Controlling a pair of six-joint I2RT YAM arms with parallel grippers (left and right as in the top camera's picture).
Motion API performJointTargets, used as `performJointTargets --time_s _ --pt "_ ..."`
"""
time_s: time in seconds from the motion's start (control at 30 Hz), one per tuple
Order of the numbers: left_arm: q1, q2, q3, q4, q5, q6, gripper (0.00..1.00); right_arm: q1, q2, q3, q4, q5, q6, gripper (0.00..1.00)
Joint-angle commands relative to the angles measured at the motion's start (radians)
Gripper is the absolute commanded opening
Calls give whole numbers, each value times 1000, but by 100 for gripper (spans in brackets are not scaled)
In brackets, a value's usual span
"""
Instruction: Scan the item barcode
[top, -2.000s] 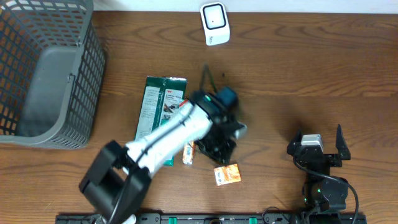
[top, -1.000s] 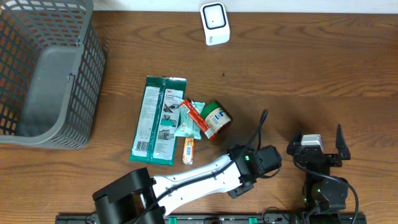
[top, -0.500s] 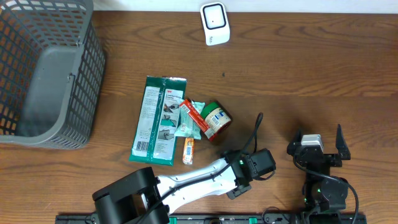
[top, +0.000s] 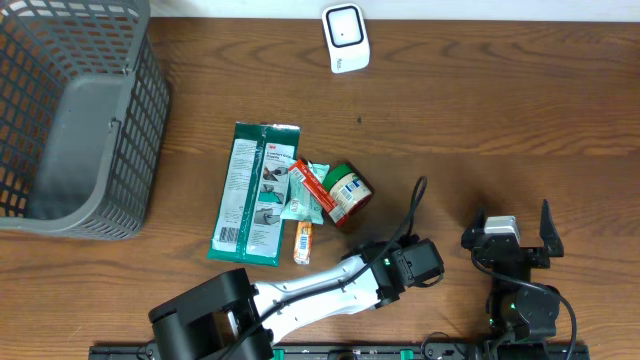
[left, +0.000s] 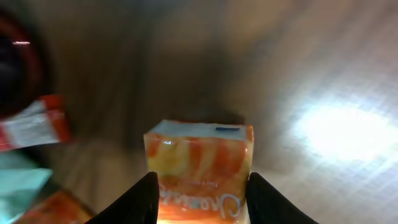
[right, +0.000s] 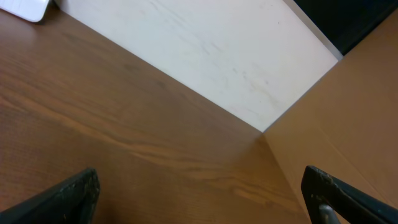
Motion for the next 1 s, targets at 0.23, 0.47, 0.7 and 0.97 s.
performJointTargets --time_s 0.23,0.47,0.7,0.97 --pt "10 -10 13 -47 -67 -65 41 7 -2 0 -4 10 -6 99" --pt "10 -63 40 -82 -41 -248 43 7 -2 0 -4 10 -6 99" --pt "10 -47 16 -81 -35 -366 47 7 -2 0 -4 10 -6 99" --pt "10 -18 12 -73 44 -368 47 7 -2 0 -4 10 -6 99"
